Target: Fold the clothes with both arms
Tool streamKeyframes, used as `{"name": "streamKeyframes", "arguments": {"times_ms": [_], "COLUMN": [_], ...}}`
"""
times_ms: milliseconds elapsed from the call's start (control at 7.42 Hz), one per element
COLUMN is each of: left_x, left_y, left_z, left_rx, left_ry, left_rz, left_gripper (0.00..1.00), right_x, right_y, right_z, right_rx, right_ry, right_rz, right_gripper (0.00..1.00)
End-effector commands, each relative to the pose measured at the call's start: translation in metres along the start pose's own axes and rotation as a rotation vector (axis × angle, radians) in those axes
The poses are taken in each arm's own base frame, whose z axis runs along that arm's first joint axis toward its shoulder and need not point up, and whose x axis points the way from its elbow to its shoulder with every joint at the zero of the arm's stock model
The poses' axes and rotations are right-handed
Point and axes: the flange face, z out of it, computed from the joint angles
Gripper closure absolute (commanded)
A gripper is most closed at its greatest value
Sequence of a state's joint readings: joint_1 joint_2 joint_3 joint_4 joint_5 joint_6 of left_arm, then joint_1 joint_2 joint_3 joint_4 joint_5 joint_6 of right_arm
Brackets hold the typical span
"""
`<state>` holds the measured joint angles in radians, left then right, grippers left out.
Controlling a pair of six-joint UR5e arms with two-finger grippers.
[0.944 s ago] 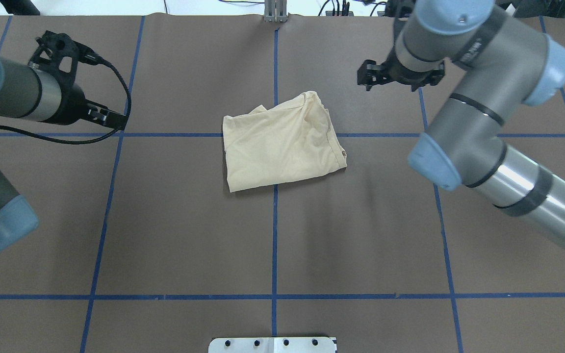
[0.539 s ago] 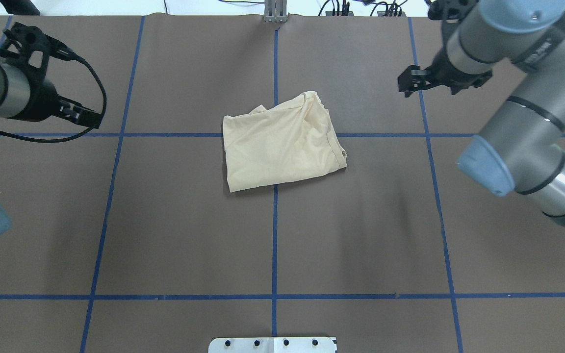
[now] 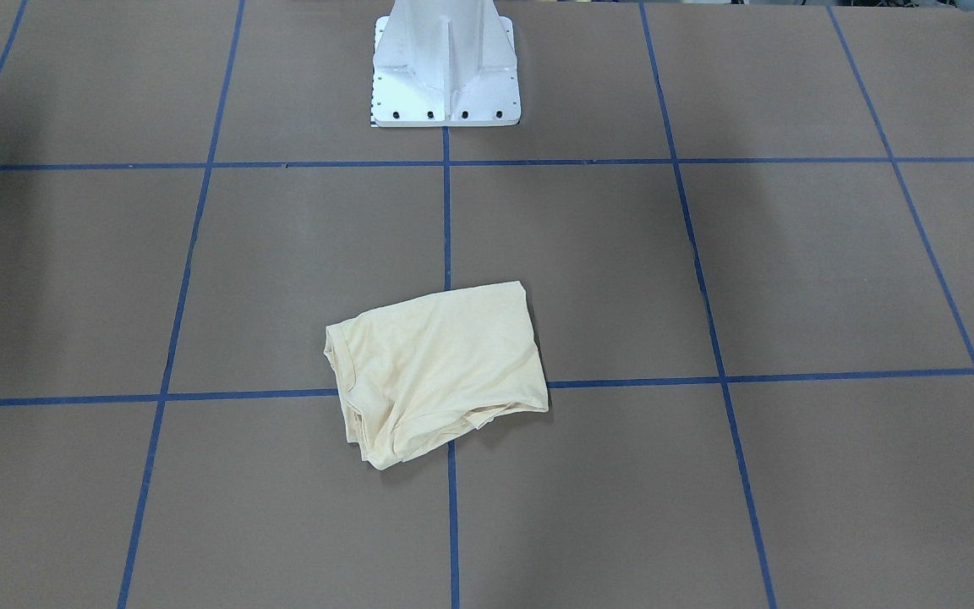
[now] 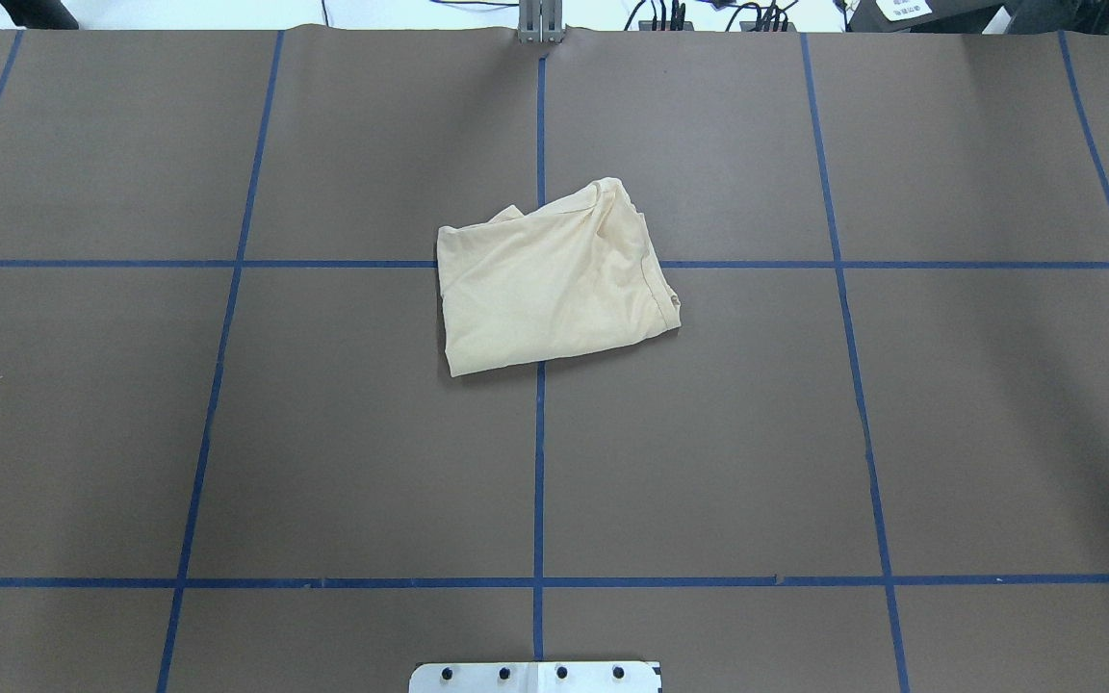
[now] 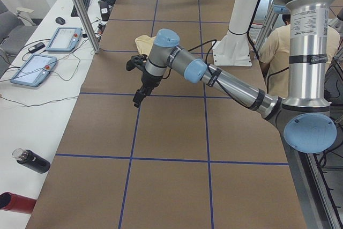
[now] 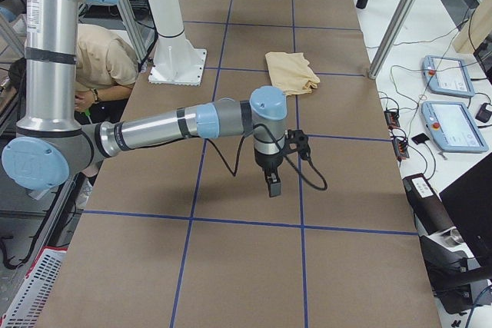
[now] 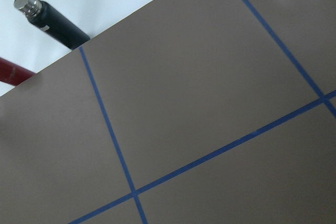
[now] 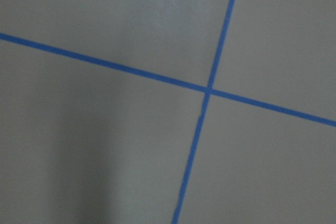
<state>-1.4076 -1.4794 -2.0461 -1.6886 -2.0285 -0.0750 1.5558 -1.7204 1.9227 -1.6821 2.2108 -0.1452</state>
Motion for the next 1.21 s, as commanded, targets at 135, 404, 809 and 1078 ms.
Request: {"name": "streamKeyframes", "arguments": {"times_ms": [135,404,809,1078], "left_x": [-0.092,-0.082,-0.086,-0.093], "left_y": [0.048,0.089,0.116,0.13], "left_z": [0.02,0.043,0.056,0.071], "left_rx": [-0.05,-0.107,-0.172,-0.207], "left_ry": [-0.04,0.203,0.205,0.212], "left_rz": [-0.098,-0.169,-0.218,-0.248], "left_gripper": [0.0,0.0,0.0,0.0], "right_x": [0.062,0.041,-0.001,-0.002], "right_y": [0.078,0.049,0.032,0.032], "right_z": [0.03,0.03,0.033,0.034], "right_rx": [-0.068,-0.063,-0.078,-0.08], "right_ry": [-0.018,-0.031,-0.056,-0.073], "right_rz": [0.154,0.143,0.17,0.169], "right_gripper": [0.0,0.0,0.0,0.0]}}
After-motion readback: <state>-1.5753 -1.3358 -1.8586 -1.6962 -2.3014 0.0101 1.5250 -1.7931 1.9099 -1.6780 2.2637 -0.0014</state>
